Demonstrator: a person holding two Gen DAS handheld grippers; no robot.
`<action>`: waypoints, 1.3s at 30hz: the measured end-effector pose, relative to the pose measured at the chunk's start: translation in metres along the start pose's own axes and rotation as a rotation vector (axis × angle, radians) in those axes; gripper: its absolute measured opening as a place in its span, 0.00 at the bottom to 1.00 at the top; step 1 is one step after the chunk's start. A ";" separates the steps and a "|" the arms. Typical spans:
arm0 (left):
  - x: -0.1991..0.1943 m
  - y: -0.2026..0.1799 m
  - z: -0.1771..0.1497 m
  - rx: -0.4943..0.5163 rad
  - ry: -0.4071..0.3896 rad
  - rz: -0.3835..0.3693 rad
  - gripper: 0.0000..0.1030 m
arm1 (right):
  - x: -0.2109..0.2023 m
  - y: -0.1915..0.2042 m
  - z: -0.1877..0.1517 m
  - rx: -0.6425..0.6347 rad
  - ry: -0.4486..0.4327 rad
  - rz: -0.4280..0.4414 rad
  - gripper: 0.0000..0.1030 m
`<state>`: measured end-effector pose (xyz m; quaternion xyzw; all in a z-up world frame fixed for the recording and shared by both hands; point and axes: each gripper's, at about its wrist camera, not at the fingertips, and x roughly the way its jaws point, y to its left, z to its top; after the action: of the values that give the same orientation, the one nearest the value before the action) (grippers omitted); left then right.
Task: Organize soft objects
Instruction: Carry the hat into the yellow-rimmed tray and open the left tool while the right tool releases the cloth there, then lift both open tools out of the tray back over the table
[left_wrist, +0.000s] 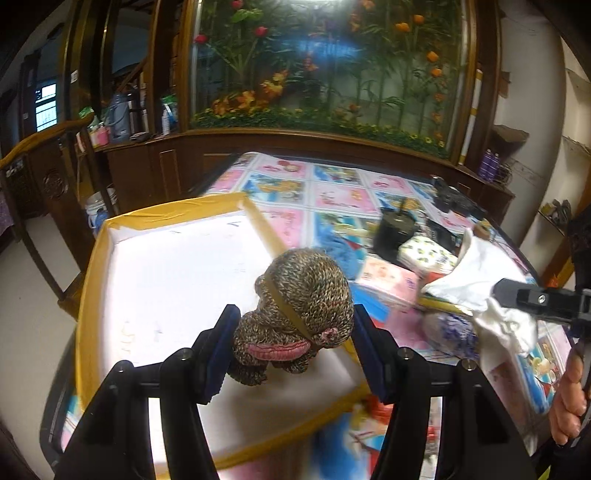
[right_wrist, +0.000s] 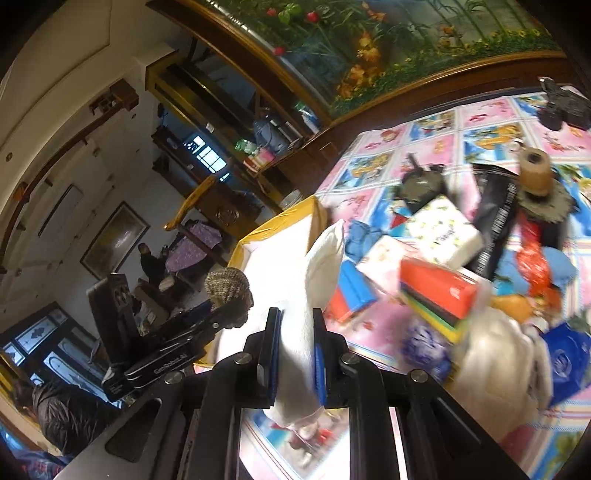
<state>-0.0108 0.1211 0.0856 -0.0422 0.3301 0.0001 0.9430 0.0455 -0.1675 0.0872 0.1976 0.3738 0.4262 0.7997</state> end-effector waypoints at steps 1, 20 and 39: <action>0.001 0.009 0.003 -0.006 0.004 0.013 0.58 | 0.008 0.007 0.006 -0.005 0.008 0.000 0.16; 0.105 0.145 0.059 -0.186 0.246 0.119 0.59 | 0.265 0.066 0.116 -0.052 0.224 -0.144 0.16; 0.110 0.161 0.077 -0.284 0.195 0.097 0.79 | 0.314 0.041 0.131 -0.038 0.256 -0.245 0.55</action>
<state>0.1185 0.2847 0.0641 -0.1587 0.4185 0.0882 0.8899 0.2362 0.1158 0.0625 0.0795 0.4856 0.3543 0.7952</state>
